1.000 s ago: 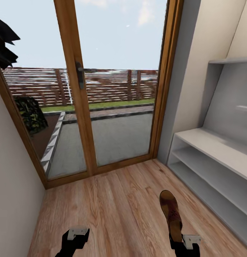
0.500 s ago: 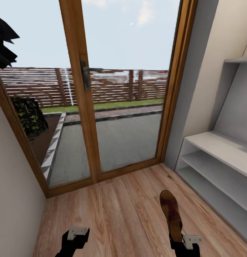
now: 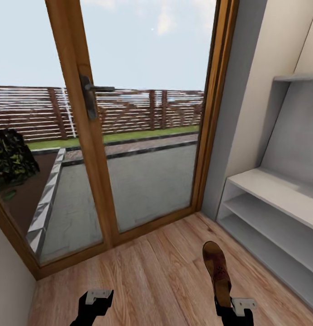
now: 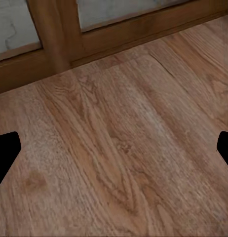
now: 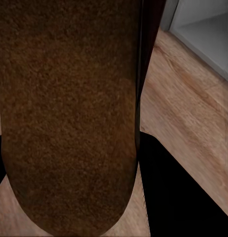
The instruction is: Pick up the two gym shoes and the two sandals from the corridor floor and place them onto the hallstand (shoe rack) in the corridor, making sure they are on the rack and not on the floor. Arrange them so the two gym shoes are next to each other and the two sandals are next to each other.
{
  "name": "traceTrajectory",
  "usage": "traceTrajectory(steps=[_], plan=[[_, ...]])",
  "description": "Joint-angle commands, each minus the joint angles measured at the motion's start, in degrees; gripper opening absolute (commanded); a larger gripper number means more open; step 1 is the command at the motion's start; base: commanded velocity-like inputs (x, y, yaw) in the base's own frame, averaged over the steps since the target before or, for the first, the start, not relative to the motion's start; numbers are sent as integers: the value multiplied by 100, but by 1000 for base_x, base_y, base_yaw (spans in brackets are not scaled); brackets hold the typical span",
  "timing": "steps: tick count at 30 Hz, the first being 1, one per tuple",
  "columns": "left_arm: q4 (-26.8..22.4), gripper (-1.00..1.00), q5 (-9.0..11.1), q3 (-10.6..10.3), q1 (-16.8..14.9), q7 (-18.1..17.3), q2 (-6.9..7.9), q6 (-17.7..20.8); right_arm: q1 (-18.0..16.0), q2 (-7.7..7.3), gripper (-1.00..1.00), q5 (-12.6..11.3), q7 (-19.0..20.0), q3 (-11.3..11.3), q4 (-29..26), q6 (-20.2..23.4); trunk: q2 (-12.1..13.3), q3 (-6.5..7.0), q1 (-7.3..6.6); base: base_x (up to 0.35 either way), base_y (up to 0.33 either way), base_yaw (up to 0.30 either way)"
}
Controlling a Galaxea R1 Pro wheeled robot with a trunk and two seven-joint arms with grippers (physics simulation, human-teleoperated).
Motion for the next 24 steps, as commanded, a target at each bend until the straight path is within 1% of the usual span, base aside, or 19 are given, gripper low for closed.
traceTrajectory(steps=[1, 9, 16, 18, 19, 20, 22, 24], plan=[[3, 100, 44, -32, -2, -4, 8, -18, -4, -1, -100, -34, -11, 8, 3, -16, -2, -1, 3, 334, 83, -266], [74, 100, 38, -32, -2, -4, 15, -30, -4, -7, -100, -34, -11, 8, 5, -16, -2, 31, 3, 334, 30, -267], [203, 100, 39, -31, -2, -4, 54, -40, -4, -16, -100, -34, -11, 8, 8, -16, -2, 59, 3, 67, 1, -268], [253, 100, 43, -31, -1, -4, 90, -49, -4, -16, -100, -34, -15, 8, 19, -16, -2, 67, 3, 12, 0, -268], [274, 100, 45, -32, 0, -4, 108, -105, -4, -13, -100, -34, -17, 8, 44, -19, -2, 71, 3, 6, 0, -268], [412, 100, 50, -25, 10, -2, 136, -393, -4, -11, -100, -38, -19, 8, 119, -23, -2, 75, 3, 2, 0, -268], [564, 100, 60, -1, 21, 1, 144, -578, -4, -8, -100, -40, -20, 8, 148, -24, -2, 82, 3, 1, 0, -268], [693, 100, 74, 77, 28, 3, 147, -759, -4, -4, -100, -42, -20, 8, 170, -25, -2, 90, 3, 1, 0, -269]])
